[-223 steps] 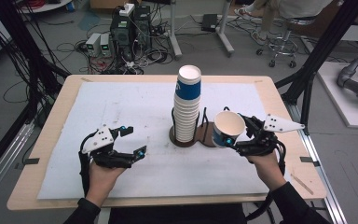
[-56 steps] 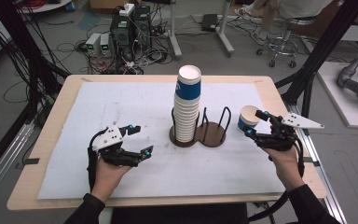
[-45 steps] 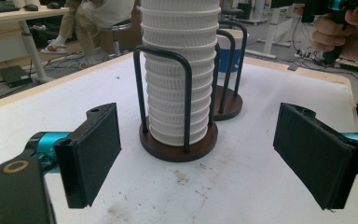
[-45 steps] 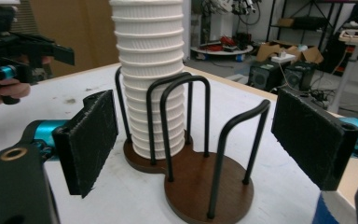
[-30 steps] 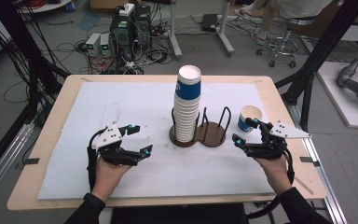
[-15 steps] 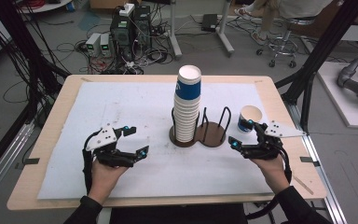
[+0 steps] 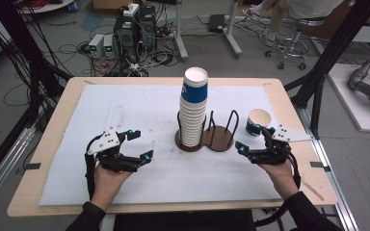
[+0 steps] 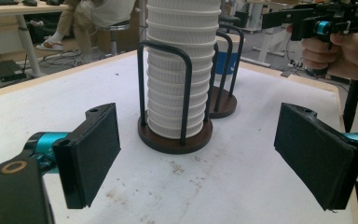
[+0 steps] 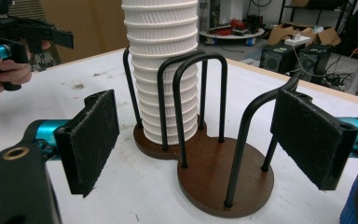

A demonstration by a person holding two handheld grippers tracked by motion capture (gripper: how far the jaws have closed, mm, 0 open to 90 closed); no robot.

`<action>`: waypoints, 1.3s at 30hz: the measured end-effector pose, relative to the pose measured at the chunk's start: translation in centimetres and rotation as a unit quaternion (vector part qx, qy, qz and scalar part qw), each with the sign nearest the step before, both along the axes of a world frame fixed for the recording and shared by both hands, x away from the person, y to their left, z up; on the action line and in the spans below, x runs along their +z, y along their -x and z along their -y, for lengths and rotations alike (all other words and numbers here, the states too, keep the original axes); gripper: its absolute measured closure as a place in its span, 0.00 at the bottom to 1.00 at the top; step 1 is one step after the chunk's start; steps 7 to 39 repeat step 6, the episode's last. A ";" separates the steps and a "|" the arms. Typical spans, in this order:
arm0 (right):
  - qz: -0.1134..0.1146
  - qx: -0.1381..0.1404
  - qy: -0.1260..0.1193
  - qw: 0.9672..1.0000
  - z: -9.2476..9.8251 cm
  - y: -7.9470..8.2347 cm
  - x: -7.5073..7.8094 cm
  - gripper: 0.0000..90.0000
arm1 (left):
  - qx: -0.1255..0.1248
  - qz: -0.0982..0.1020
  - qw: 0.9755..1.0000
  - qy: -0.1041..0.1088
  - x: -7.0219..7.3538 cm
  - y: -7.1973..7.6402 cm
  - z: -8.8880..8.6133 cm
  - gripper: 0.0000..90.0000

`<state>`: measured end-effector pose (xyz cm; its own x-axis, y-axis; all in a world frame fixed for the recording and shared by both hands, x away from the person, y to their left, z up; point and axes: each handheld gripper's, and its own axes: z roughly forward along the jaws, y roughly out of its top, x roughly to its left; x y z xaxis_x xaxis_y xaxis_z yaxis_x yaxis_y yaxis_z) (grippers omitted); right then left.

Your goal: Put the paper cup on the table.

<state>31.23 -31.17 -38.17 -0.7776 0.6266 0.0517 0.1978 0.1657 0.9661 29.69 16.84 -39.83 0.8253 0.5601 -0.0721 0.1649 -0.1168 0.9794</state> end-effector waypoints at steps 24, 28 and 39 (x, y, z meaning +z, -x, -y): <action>-0.002 0.004 0.001 1.000 -0.1 -0.2 -0.3 0.17 | 0.004 -0.021 1.000 0.019 -0.1 -0.3 -0.1 0.13; -0.002 0.004 0.001 1.000 -0.1 -0.2 -0.3 0.17 | 0.004 -0.021 1.000 0.019 -0.1 -0.3 -0.1 0.13; -0.002 0.004 0.001 1.000 -0.1 -0.2 -0.3 0.17 | 0.004 -0.021 1.000 0.019 -0.1 -0.3 -0.1 0.13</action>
